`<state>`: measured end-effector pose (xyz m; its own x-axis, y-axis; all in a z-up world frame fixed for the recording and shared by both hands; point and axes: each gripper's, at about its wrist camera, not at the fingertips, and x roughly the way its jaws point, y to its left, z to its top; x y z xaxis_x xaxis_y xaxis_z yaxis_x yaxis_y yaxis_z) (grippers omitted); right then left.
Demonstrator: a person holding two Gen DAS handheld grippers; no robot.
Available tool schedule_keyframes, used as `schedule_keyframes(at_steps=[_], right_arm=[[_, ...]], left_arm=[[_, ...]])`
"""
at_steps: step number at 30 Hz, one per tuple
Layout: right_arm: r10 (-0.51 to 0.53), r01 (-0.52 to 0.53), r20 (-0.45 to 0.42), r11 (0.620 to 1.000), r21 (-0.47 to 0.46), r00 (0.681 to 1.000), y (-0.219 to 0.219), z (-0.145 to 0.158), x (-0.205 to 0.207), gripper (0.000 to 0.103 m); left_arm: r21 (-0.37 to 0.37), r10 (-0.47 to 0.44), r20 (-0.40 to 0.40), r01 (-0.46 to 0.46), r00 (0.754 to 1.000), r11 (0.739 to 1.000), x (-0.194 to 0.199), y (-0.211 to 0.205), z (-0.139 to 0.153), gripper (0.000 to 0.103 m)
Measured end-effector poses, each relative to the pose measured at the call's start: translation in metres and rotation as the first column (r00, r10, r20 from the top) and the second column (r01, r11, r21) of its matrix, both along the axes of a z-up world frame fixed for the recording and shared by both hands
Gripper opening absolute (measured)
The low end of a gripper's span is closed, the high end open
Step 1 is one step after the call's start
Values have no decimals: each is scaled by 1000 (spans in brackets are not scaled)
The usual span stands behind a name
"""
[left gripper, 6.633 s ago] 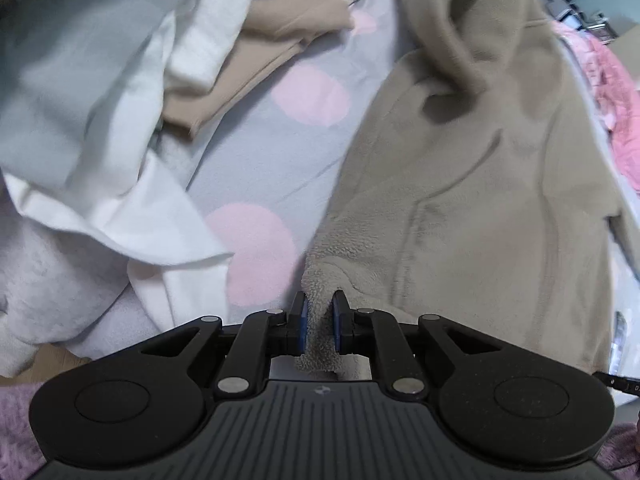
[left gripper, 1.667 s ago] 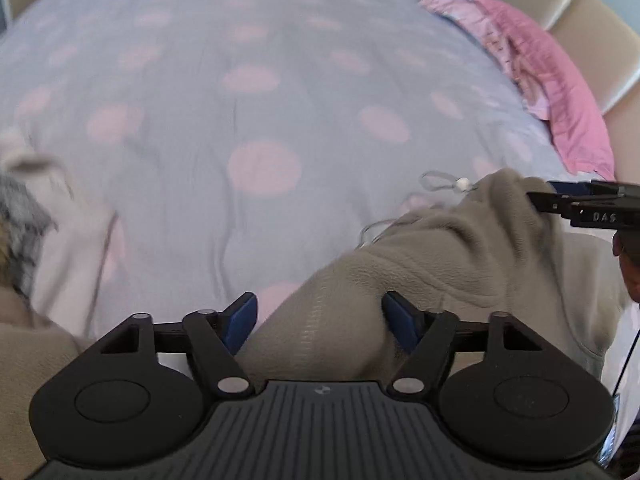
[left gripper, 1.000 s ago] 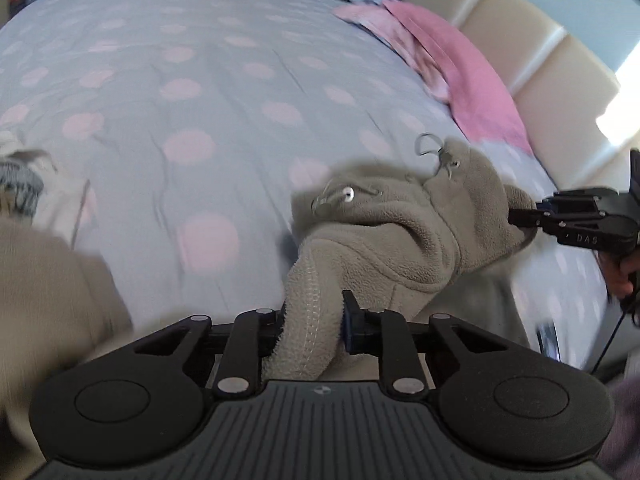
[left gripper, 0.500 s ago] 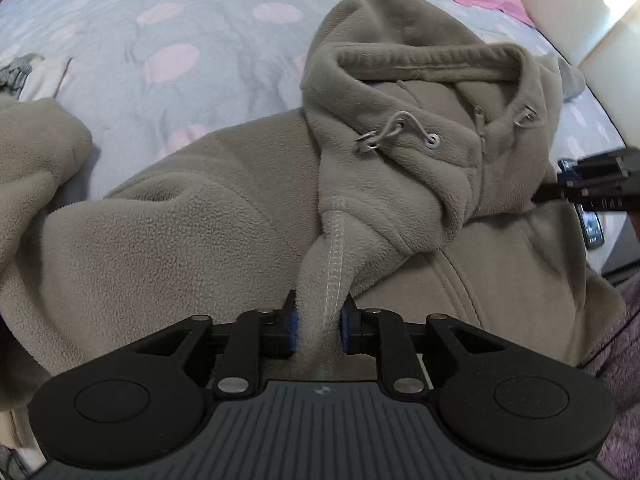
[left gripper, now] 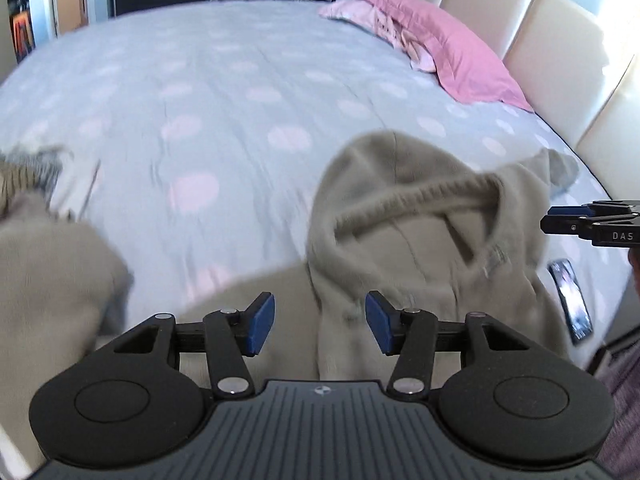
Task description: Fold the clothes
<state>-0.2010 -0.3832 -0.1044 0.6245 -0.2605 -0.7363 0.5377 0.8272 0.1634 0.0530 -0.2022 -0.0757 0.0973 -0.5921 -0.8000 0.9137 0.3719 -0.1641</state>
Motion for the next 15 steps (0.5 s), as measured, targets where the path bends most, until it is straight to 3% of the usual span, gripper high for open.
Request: schedule_keyframes(at_steps=[5,8,12,15], right_arm=[[-24,24,3,999,-24,1000,-12,8,43,62],[-24,22,-38,999,-46,999,-21,7,68,62],[-38,26,-143,996,-85,989,-32,-8,88,62],[-33,23,-196,998,-51,980,-38,-22,88,59]], left_arm=[[-16,-7,27,8,1000,1000,11,-40,-13,52],[-2,-36,53,36,998,999,9,-64,-26,52],[72,-132,136,123,982,990,-3,-86,-48,51],[119,-167,195,145,967,982,-8,-86,-61,42]])
